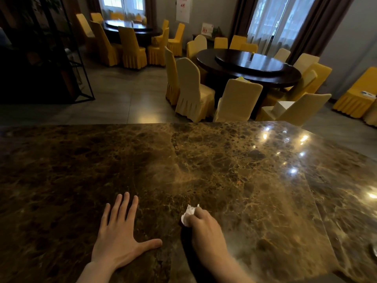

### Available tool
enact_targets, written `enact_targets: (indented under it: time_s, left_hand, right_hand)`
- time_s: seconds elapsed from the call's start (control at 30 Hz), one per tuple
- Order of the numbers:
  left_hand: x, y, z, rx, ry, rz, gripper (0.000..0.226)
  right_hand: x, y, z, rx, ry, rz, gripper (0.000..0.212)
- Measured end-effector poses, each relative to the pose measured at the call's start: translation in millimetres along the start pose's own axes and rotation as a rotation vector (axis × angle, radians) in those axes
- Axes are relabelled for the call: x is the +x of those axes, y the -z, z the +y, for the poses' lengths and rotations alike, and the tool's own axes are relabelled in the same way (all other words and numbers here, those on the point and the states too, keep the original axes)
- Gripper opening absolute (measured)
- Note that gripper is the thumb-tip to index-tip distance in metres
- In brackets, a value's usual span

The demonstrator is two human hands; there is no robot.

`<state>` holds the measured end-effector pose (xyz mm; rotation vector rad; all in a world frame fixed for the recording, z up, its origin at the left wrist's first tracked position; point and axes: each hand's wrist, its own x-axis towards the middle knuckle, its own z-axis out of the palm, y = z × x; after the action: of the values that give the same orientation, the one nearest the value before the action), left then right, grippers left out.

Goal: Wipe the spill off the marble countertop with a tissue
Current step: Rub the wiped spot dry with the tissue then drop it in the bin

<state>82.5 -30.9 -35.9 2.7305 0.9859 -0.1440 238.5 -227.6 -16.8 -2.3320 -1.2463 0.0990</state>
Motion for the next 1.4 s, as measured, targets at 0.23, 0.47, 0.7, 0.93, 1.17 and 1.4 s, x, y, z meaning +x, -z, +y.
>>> enact_targets:
  time_s: [0.23, 0.47, 0.7, 0.93, 1.17, 1.4]
  left_hand:
    - [0, -2, 0, 0.014, 0.003, 0.004, 0.150]
    - [2, -2, 0, 0.003, 0.007, 0.010, 0.149]
    - [1, -1, 0, 0.003, 0.006, -0.004, 0.149]
    - [1, 0, 0, -0.001, 0.010, -0.005, 0.149]
    - [0, -1, 0, -0.001, 0.007, 0.002, 0.149]
    - [0, 1, 0, -0.003, 0.008, -0.015, 0.150]
  right_hand:
    - [42, 42, 73, -0.152, -0.395, 0.248, 0.011]
    - [-3, -11, -9, 0.023, -0.006, 0.050, 0.019]
    - [-17, 22, -3, 0.010, -0.127, 0.123, 0.018]
    - [-23, -6, -6, 0.019, 0.001, 0.057, 0.023]
    - [21, 38, 66, -0.126, -0.440, 0.292, 0.010]
    - [-21, -20, -18, 0.050, 0.018, 0.026, 0.024]
